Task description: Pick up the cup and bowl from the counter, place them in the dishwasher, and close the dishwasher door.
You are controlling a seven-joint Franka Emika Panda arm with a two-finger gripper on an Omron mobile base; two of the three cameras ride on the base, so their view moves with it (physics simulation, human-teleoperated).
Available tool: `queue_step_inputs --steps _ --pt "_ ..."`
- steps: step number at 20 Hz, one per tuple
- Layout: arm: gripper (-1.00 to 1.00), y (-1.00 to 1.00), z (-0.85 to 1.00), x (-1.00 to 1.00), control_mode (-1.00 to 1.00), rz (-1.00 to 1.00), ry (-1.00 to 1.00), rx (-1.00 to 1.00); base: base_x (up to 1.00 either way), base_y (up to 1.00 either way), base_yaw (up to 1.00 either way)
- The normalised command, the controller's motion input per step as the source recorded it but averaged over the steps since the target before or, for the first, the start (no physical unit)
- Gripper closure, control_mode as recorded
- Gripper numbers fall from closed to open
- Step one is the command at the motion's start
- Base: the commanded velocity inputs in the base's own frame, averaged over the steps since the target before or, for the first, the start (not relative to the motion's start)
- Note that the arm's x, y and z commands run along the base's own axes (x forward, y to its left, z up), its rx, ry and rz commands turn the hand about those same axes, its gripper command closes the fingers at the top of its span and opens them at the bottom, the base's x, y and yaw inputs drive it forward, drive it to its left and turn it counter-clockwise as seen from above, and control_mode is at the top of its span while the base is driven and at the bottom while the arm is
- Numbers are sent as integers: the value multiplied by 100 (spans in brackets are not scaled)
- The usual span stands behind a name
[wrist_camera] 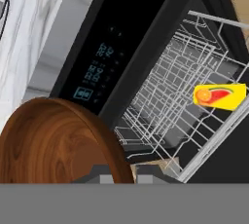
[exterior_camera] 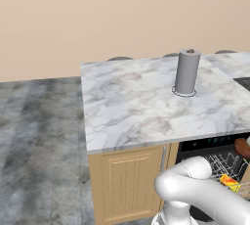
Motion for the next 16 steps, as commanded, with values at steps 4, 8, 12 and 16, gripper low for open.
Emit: queue_step_inputs --steps 4,8,12,16 --pt "100 -4 -57 0 -100 -8 0 2 0 0 0" --pt "100 -30 -51 0 -100 -2 0 2 0 0 0" --pt "100 -52 -39 0 -100 0 0 0 0 0 0" --pt "100 -53 -38 0 -100 0 0 3 0 0 0"
